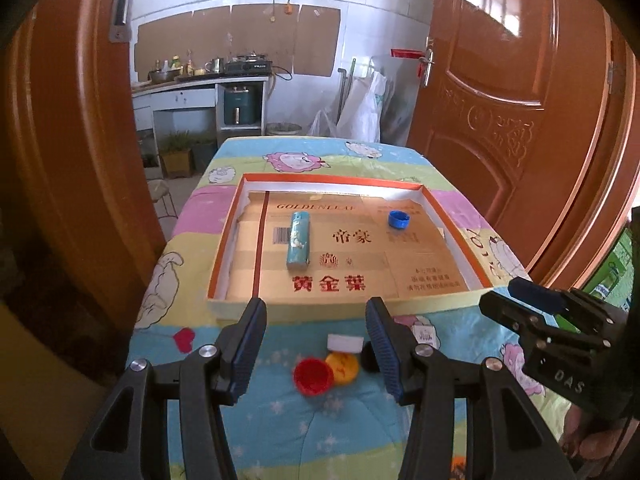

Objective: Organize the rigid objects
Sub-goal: 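Withdraw both open tools from the box lid back over the table, then grasp the orange cap with the right tool while the left tool grasps the clear floral tube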

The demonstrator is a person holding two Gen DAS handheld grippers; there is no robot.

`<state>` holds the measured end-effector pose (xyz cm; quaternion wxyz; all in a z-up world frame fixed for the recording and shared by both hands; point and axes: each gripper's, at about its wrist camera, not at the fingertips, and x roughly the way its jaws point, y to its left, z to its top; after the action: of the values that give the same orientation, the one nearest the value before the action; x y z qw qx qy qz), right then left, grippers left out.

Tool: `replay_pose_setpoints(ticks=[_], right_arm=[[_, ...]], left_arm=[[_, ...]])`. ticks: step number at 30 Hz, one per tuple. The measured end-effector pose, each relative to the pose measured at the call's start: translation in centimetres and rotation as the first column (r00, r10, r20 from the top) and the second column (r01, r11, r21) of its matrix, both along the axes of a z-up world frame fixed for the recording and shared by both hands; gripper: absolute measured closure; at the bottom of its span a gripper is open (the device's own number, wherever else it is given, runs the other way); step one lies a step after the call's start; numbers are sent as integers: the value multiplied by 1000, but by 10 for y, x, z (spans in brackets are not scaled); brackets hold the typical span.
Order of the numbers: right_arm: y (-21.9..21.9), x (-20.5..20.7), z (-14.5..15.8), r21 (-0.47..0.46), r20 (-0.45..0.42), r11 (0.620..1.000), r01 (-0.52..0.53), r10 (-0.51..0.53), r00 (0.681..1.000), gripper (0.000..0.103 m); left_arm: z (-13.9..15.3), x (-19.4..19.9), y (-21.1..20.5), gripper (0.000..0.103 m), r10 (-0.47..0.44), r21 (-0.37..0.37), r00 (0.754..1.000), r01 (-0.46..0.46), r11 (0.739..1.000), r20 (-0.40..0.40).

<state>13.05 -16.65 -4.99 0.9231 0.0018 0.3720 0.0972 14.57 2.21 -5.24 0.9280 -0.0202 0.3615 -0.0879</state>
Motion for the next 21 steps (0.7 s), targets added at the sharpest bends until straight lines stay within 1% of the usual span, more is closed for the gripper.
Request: replay_pose_setpoints(ticks=[3,6,16,21], right_arm=[[3,-18,1,-8,11,1000,-7,7,1000,53],[2,-34,0,9,6,1000,-19,19,1000,53],[1,-79,-12,-4,-6,999,-37,37,999,53],[2,-94,-19,-1,-14,998,-61,61,998,53]], left_arm=[[0,-13,1,51,4,14,1000,-4,1000,12],[1,-27,1,51,2,27,1000,-2,1000,26],[-7,-57,0,51,-22,6,1000,22,1000,21],[-9,-69,-2,51,-23,22,999,22,1000,29]])
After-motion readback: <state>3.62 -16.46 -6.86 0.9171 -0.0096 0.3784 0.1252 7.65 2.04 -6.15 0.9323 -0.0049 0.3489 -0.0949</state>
